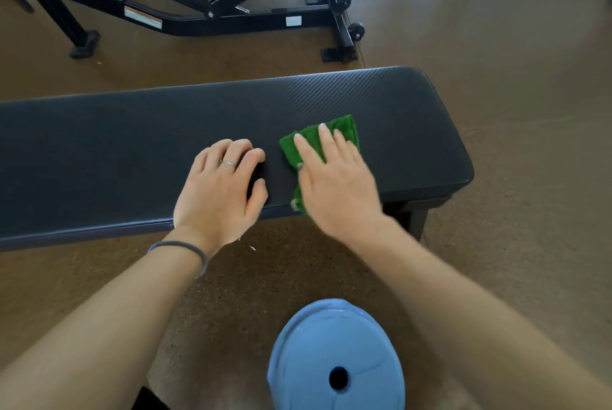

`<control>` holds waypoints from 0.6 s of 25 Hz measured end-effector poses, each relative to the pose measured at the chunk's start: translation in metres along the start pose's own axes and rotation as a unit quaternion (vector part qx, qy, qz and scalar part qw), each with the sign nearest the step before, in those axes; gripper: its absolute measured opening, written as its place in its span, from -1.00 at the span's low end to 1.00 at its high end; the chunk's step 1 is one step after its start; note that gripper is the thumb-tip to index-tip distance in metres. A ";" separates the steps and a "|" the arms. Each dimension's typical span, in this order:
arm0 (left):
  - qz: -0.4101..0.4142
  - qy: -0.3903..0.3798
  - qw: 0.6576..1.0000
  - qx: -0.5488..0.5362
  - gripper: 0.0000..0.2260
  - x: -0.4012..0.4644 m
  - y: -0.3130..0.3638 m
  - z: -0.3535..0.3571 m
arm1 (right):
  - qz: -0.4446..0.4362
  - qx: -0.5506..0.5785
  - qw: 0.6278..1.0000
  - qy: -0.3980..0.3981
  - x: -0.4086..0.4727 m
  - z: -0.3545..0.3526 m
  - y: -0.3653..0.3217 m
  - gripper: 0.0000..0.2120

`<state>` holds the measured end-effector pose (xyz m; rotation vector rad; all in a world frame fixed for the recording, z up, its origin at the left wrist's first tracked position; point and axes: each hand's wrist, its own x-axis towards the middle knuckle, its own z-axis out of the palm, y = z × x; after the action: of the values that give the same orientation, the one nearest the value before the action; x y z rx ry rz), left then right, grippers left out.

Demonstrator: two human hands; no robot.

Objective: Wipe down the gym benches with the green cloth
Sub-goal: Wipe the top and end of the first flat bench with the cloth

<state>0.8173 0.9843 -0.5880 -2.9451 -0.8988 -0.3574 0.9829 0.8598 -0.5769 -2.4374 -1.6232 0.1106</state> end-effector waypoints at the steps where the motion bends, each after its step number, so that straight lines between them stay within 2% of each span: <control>1: -0.001 0.002 1.000 -0.004 -0.63 0.001 0.000 0.000 | 0.023 -0.003 1.000 0.009 0.008 -0.005 0.011 -0.49; 4: 0.018 -0.006 0.999 -0.046 -0.66 -0.001 -0.003 -0.003 | 0.180 -0.010 0.982 0.049 0.027 -0.010 0.034 -0.48; 6: 0.038 -0.017 0.996 -0.078 -0.67 -0.008 -0.025 -0.013 | 0.221 -0.024 0.972 0.077 0.025 0.005 -0.015 -0.39; 8: 0.004 0.004 0.999 -0.049 -0.68 -0.025 -0.074 -0.028 | 0.157 -0.018 0.984 0.084 0.017 0.026 -0.101 -0.32; 11: -0.117 -0.007 0.993 -0.033 -0.72 -0.048 -0.147 -0.037 | 0.063 0.004 0.995 0.080 0.011 0.037 -0.159 -0.48; 13: -0.108 -0.032 0.992 -0.055 -0.71 -0.054 -0.166 -0.033 | 0.044 -0.050 0.996 0.065 0.018 0.039 -0.135 -0.48; 14: -0.092 -0.035 0.993 -0.065 -0.72 -0.053 -0.168 -0.033 | 0.066 -0.079 0.993 0.057 0.023 0.037 -0.113 -0.48; 15: -0.087 -0.037 0.993 -0.069 -0.72 -0.053 -0.169 -0.033 | 0.126 -0.076 0.988 0.053 0.026 0.030 -0.095 -0.49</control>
<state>0.6741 1.0923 -0.5728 -3.0305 -1.1910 -0.3329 0.9012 0.9228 -0.5846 -2.7033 -1.3200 -0.1063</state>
